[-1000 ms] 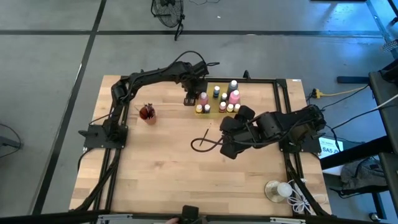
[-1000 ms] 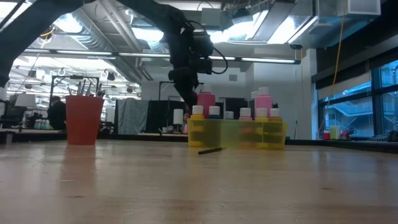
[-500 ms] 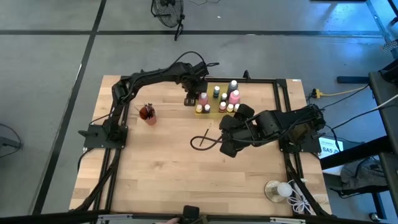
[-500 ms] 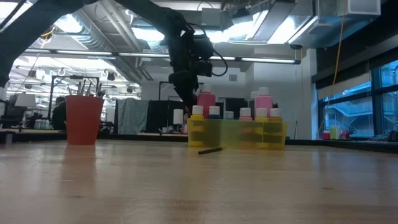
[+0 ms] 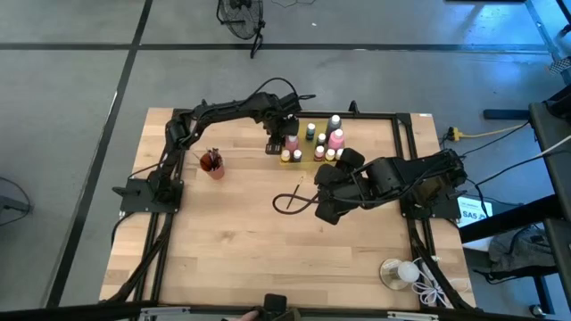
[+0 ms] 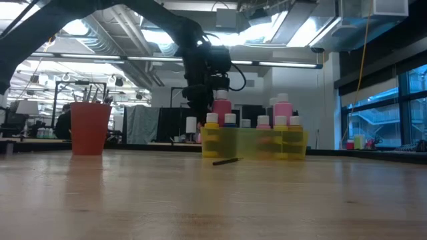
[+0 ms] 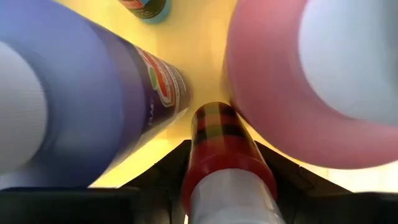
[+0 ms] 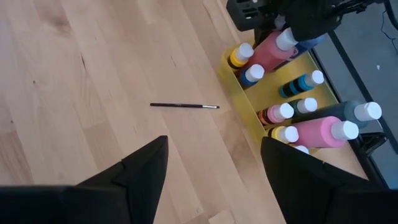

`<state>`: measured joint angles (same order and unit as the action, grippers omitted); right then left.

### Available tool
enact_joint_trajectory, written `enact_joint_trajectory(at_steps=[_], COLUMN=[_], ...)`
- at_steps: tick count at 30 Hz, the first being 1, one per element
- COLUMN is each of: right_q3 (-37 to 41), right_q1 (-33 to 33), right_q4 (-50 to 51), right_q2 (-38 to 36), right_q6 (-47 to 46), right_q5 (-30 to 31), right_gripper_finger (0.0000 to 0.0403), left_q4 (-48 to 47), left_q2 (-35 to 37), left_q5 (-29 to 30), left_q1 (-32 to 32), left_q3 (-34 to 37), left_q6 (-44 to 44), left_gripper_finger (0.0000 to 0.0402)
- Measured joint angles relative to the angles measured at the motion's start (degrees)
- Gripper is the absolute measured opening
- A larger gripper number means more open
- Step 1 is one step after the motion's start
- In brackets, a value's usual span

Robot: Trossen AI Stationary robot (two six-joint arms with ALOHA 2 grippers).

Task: Pick & Place Paint Supplies
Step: Put the small red paint bottle into the yellow bin

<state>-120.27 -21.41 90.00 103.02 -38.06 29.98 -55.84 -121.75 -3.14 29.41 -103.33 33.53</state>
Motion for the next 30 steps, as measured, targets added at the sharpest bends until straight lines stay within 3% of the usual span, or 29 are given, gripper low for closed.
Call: enact_joint_trajectory(at_steps=[19, 30], right_q3=[0.00, 0.00], right_q1=[0.79, 0.83], right_q4=[0.02, 0.02], right_q2=[0.00, 0.00], right_q6=[1.44, 1.70], right_q5=[-0.02, -0.02], right_gripper_finger=[0.0261, 0.0261], left_q4=[0.12, -0.23], left_q2=[0.00, 0.00], left_q5=[-0.34, -0.98], left_q1=[0.01, 0.04], left_q3=[0.00, 0.00], left_q6=[-1.24, -1.32], left_gripper_finger=[0.0146, 0.0195])
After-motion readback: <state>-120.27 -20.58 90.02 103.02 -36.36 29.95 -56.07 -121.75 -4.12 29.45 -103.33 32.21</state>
